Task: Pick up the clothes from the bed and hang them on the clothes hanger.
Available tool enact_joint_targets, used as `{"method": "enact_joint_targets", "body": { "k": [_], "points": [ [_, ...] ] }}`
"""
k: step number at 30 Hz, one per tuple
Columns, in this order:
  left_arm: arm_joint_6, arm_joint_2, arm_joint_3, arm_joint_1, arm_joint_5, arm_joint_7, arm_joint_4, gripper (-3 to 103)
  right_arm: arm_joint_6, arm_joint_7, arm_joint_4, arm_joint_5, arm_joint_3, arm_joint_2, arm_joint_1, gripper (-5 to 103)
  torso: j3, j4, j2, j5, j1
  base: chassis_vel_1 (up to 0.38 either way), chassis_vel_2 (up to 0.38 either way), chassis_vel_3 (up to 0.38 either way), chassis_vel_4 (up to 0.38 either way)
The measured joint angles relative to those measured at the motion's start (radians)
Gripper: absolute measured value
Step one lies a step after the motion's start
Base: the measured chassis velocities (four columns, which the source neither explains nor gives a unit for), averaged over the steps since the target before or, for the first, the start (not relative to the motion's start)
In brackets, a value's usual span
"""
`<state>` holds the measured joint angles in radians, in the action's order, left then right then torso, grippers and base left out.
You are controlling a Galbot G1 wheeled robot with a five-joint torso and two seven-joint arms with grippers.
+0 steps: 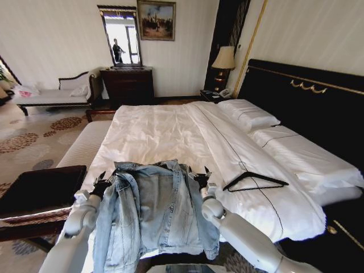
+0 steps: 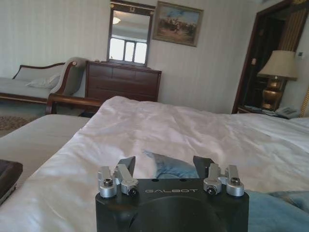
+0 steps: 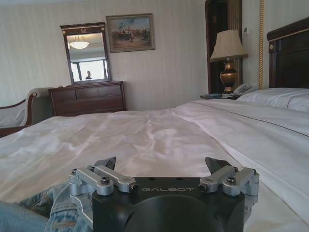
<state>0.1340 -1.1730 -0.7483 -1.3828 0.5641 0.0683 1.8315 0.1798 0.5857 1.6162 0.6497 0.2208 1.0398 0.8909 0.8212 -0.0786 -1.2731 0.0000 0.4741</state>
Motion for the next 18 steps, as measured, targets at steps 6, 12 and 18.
{"method": "enact_joint_targets", "body": {
  "k": [6,12,18],
  "points": [
    [-0.01,-0.043,-0.036,-0.059,-0.009,-0.009,0.138,89,-0.001,-0.004,0.029,0.073,-0.035,-0.01,0.008,100,0.0,-0.0001,0.0,0.0,0.0,0.0,0.0,0.0,0.0],
    [-0.023,-0.076,-0.094,-0.091,0.01,-0.02,0.229,100,0.04,-0.069,0.089,0.17,-0.149,-0.055,0.072,100,0.0,-0.0008,0.0,-0.0001,0.0,0.0,0.0,0.0,0.0],
    [-0.078,-0.14,-0.226,-0.181,-0.033,-0.024,0.301,100,0.137,-0.284,0.131,0.191,-0.216,-0.096,0.13,100,0.0,0.0001,0.0,0.0001,0.0,0.0,0.0,0.0,0.0]
  ]
}}
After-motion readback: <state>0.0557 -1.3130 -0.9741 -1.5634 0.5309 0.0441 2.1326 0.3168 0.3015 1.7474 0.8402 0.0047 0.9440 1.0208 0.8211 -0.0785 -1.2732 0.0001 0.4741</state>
